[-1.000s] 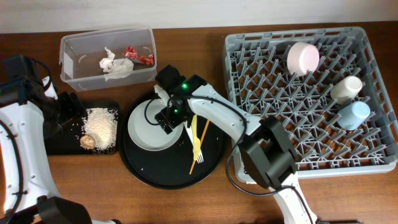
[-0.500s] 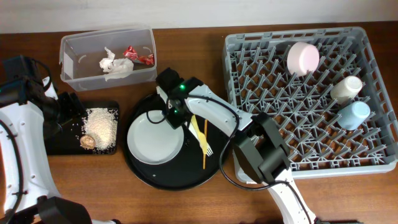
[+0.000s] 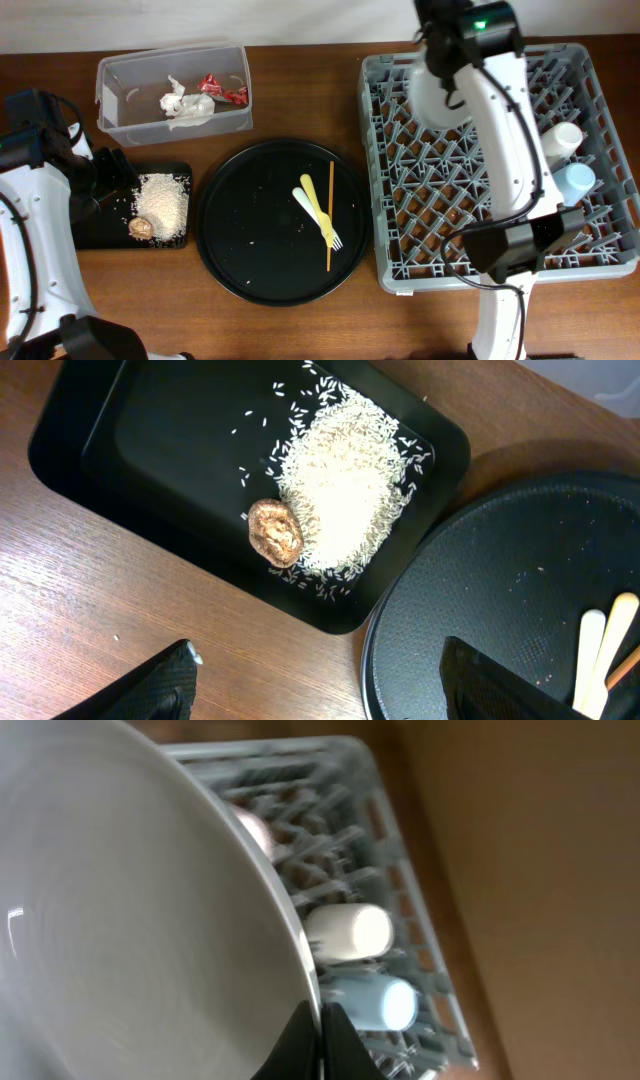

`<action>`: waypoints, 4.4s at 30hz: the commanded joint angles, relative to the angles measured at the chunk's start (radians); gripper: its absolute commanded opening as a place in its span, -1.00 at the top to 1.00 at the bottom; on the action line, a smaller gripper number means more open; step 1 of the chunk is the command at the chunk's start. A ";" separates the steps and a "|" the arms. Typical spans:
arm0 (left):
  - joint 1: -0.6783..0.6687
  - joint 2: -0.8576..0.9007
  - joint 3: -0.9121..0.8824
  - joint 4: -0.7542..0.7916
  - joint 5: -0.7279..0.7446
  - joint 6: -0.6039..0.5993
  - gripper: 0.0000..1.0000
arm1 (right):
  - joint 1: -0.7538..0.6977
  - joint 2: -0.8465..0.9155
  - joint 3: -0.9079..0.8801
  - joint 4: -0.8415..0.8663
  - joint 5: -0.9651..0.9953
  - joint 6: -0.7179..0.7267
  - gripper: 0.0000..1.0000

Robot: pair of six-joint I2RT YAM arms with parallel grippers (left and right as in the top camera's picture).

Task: Sort waste into correct bins and load items into the dishwasher rack
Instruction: 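Take the white plate with the right gripper and lift it toward the rack, then stand the white plate upright in the rack's back slots, release, then reach the right gripper to the wooden chopstick on the round tray, then carry the chopstick into the rack and release it upright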

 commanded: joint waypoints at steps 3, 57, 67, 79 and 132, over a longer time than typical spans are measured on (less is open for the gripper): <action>0.004 -0.006 0.003 0.001 0.000 -0.013 -0.55 | -0.030 -0.015 -0.147 -0.049 0.274 0.315 0.92; 0.004 -0.006 0.003 -0.002 0.004 -0.013 -0.55 | -0.256 -0.154 -0.556 0.351 -0.978 -0.243 0.92; 0.004 -0.006 0.003 -0.002 0.003 -0.013 -0.55 | -0.198 -0.155 -0.556 0.315 -1.120 -0.422 0.92; 0.004 -0.006 0.003 -0.006 0.003 -0.013 -0.55 | -0.198 -0.196 -0.549 0.219 -1.207 -0.527 0.75; 0.004 -0.006 0.003 -0.006 0.002 -0.013 -0.55 | 0.404 0.005 -0.695 0.432 -0.814 0.049 0.92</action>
